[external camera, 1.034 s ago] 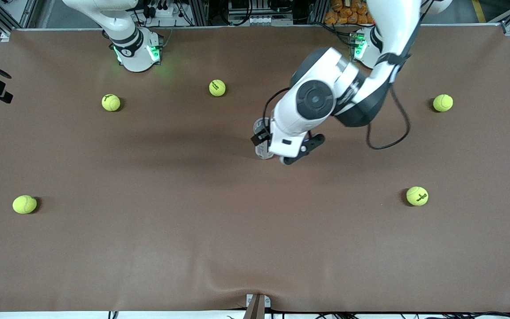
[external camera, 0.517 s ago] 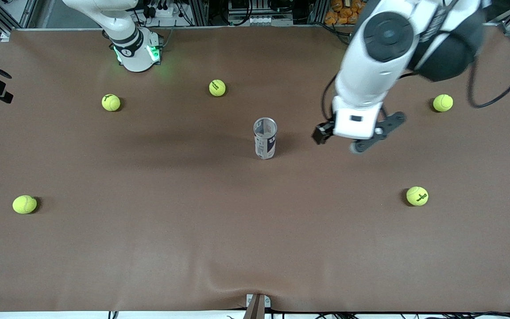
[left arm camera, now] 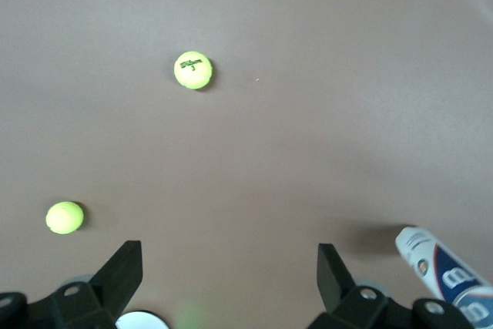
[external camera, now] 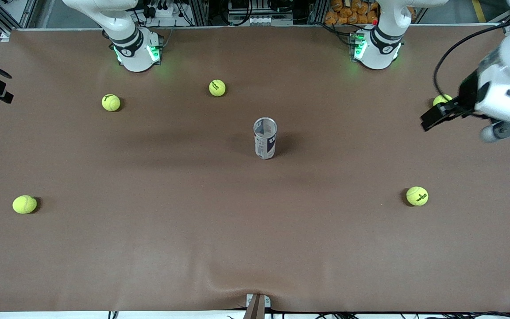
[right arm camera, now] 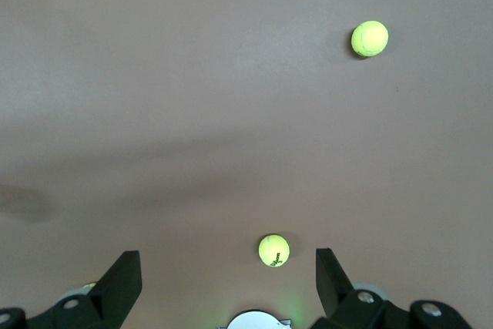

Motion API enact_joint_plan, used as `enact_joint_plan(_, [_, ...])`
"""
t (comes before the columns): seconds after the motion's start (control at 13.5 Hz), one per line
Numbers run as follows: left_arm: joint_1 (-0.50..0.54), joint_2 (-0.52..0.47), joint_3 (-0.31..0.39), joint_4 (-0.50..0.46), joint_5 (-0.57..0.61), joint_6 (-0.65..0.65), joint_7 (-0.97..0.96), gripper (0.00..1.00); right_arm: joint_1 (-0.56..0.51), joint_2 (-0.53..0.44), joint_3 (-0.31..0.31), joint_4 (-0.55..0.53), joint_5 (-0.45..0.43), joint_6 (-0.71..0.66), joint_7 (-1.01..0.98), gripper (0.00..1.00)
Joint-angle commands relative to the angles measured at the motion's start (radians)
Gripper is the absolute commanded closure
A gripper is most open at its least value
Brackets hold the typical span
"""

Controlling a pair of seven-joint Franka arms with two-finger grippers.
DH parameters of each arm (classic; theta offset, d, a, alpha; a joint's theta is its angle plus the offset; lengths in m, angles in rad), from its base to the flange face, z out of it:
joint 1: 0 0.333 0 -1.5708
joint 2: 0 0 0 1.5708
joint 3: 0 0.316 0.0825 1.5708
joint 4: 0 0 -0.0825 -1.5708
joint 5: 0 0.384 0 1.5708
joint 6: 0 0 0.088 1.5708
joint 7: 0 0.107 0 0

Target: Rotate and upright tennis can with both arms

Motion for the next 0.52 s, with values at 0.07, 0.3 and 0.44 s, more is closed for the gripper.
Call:
enact_joint_plan(0.07, [0.045,-0.158,-0.012,-0.249,-0.03,0.134,0.145,0.0,-0.003,0.004,0.0,0.013,0.01,-0.005,-0.009,0.0])
enact_joint_plan(0.3, [0.052,-0.187,-0.013,-0.266,-0.027,0.144,0.176,0.0,-0.003,0.004,0.0,0.013,0.01,-0.006,-0.009,0.0])
enact_joint_plan(0.44, [0.057,-0.197,-0.007,-0.255,-0.013,0.142,0.255,0.0,-0.003,0.004,0.0,0.013,0.01,-0.006,-0.007,0.0])
